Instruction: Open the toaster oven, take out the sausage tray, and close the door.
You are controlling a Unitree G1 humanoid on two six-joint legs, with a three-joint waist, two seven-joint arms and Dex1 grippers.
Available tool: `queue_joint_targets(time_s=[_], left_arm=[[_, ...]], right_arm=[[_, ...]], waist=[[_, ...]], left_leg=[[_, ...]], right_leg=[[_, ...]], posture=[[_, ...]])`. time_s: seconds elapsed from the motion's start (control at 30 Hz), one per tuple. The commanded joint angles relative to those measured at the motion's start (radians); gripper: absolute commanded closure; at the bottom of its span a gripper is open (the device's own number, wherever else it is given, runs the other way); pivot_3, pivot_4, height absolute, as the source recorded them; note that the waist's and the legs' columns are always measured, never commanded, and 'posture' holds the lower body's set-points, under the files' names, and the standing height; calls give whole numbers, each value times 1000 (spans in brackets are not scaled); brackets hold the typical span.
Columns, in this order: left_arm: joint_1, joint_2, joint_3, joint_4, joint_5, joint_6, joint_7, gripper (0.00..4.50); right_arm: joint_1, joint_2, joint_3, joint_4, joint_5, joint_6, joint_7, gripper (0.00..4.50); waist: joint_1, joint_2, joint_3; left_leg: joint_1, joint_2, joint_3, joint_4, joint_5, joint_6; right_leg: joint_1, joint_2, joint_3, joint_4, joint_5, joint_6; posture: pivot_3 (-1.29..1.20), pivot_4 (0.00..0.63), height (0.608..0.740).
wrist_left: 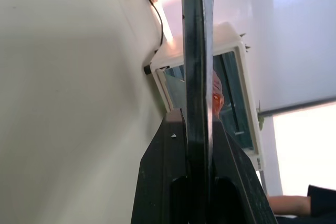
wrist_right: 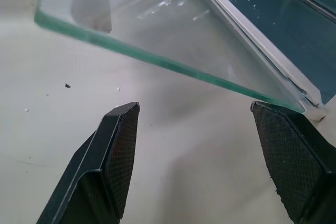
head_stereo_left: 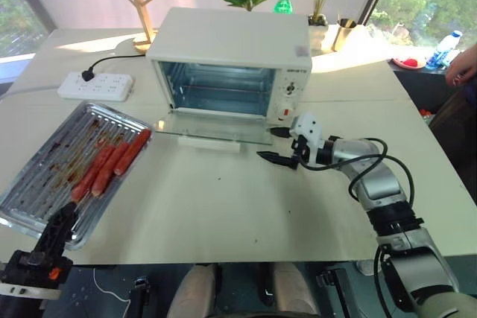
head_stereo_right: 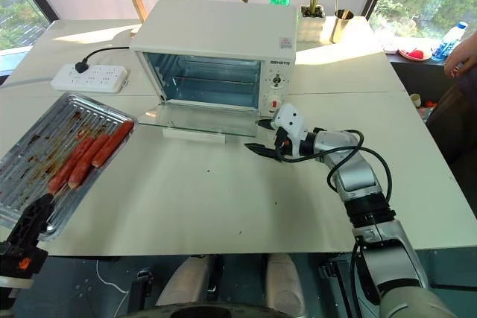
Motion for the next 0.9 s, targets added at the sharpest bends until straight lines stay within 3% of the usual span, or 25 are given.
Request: queue_joint_targets(time_s=[0.03, 0.53, 0.9], left_arm=[[16, -25, -5, -36, 0, -32, 8, 4500], [42, -110, -60, -105, 0, -140, 57, 4500], [24, -9, -101, 2, 0, -52, 15, 4500]], right_arm=[[16, -8, -7, -87, 12, -9, 8, 1023], [65, -14, 15, -142, 0, 4, 18, 1023], [-147, -2, -42, -48, 9, -32, -9, 1023]], waist=[[1, 0, 0], [2, -1, 0], [5, -1, 1]], left_leg=[[0, 0, 0, 0, 0, 0], [0, 0, 0, 0, 0, 0], [0, 0, 0, 0, 0, 0]], right_leg=[[0, 0, 0, 0, 0, 0], [0, 0, 0, -1, 0, 0], [1, 1, -1, -1, 0, 0]], posture=[[0, 150, 740], [0, 150, 740], [0, 150, 740]])
